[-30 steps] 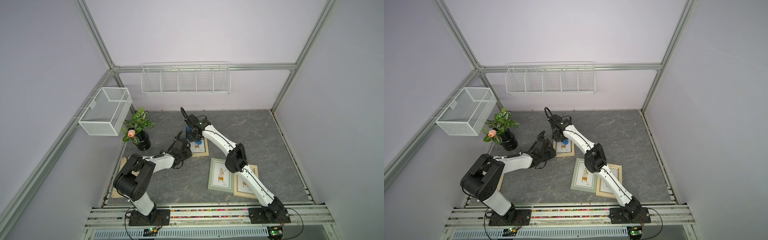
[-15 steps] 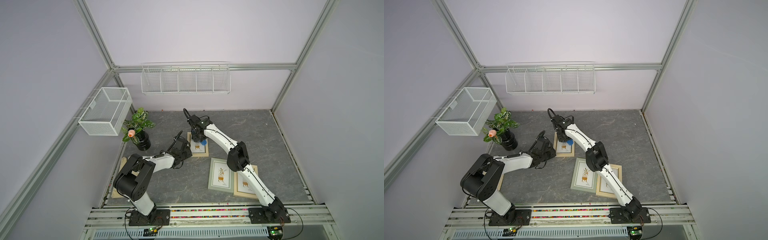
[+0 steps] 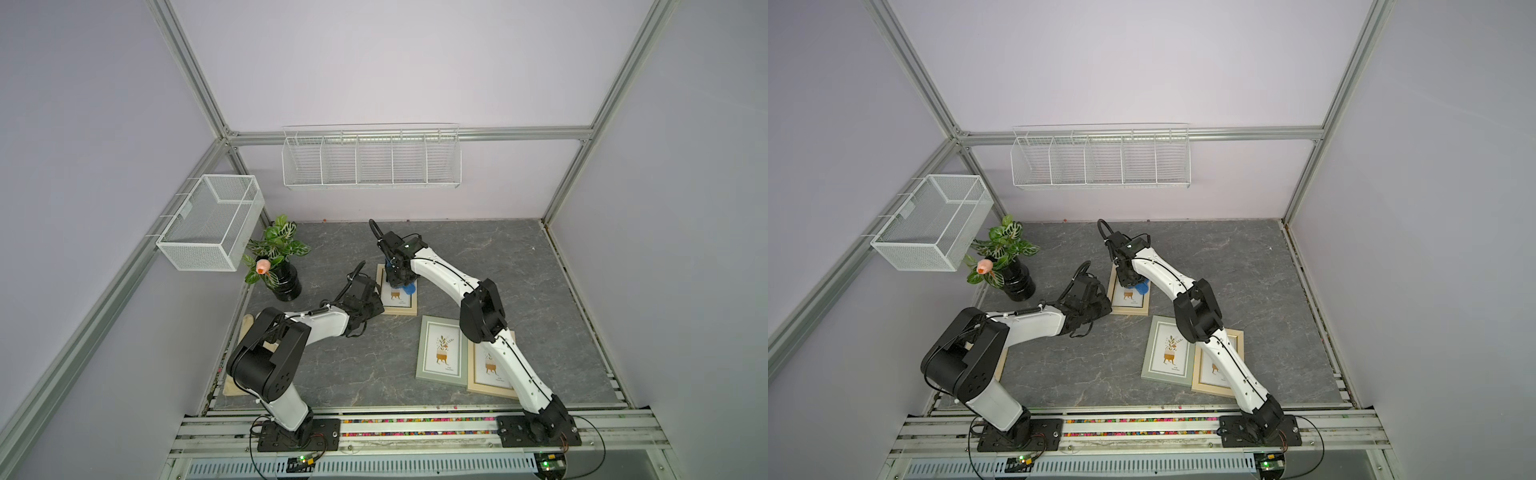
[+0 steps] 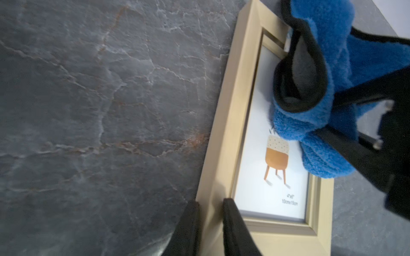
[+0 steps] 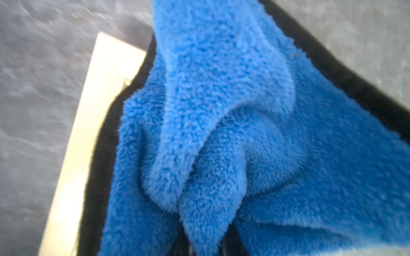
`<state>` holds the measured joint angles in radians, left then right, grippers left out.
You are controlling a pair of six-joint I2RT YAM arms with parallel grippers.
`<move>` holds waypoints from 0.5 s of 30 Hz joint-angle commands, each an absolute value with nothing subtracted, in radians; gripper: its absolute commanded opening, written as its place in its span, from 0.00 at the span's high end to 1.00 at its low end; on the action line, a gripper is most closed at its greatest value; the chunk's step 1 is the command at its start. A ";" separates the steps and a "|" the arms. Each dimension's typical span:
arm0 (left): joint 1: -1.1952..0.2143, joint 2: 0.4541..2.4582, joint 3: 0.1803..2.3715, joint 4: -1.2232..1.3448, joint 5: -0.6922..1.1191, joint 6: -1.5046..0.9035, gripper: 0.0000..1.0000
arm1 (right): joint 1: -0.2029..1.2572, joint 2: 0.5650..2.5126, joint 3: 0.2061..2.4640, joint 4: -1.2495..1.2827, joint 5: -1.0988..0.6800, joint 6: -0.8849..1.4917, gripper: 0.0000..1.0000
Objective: Wipe the picture frame with a cloth
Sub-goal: Wipe the dirt from the picture frame.
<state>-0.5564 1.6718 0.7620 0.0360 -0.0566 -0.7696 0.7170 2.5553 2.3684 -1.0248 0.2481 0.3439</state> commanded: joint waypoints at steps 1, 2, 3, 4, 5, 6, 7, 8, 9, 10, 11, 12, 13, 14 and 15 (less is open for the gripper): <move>-0.558 1.742 0.705 -0.202 -0.075 -0.761 0.77 | 0.710 2.480 2.233 -0.991 0.247 0.348 0.93; -0.558 1.743 0.707 -0.201 -0.074 -0.760 0.77 | 0.714 2.459 2.192 -0.973 0.236 0.350 0.93; -0.559 1.746 0.708 -0.198 -0.073 -0.761 0.77 | 0.719 2.430 2.139 -0.947 0.220 0.354 0.93; -0.559 1.747 0.709 -0.198 -0.071 -0.759 0.77 | 0.726 2.400 2.080 -0.904 0.204 0.359 0.93; -0.559 1.750 0.710 -0.195 -0.071 -0.758 0.77 | 0.729 2.373 2.030 -0.880 0.185 0.363 0.93; -0.558 1.752 0.710 -0.192 -0.069 -0.758 0.77 | 0.735 2.342 1.974 -0.849 0.168 0.368 0.93; -0.558 1.754 0.709 -0.187 -0.065 -0.758 0.77 | 0.739 2.315 1.926 -0.824 0.152 0.373 0.93; -0.558 1.756 0.707 -0.180 -0.062 -0.756 0.77 | 0.744 2.295 1.889 -0.808 0.142 0.378 0.93; -0.558 1.760 0.704 -0.173 -0.056 -0.756 0.77 | 0.747 2.275 1.856 -0.794 0.127 0.383 0.93; -0.558 1.763 0.703 -0.165 -0.051 -0.755 0.77 | 0.750 2.262 1.833 -0.784 0.117 0.386 0.93; -0.558 1.767 0.701 -0.160 -0.046 -0.752 0.77 | 0.752 2.250 1.812 -0.774 0.106 0.388 0.93; -0.559 1.768 0.700 -0.157 -0.041 -0.750 0.77 | 0.758 2.241 1.794 -0.767 0.100 0.391 0.93; -0.558 1.770 0.698 -0.153 -0.039 -0.749 0.77 | 0.763 2.233 1.778 -0.760 0.096 0.391 0.93; -0.558 1.769 0.697 -0.152 -0.036 -0.747 0.77 | 0.769 2.230 1.769 -0.754 0.090 0.391 0.93; -0.558 1.767 0.695 -0.152 -0.036 -0.743 0.77 | 0.774 2.230 1.762 -0.748 0.080 0.394 0.93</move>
<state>-0.5564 1.6775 0.7620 0.0460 -0.0509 -0.7540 0.7643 2.2410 1.8076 -0.7387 0.1265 0.3698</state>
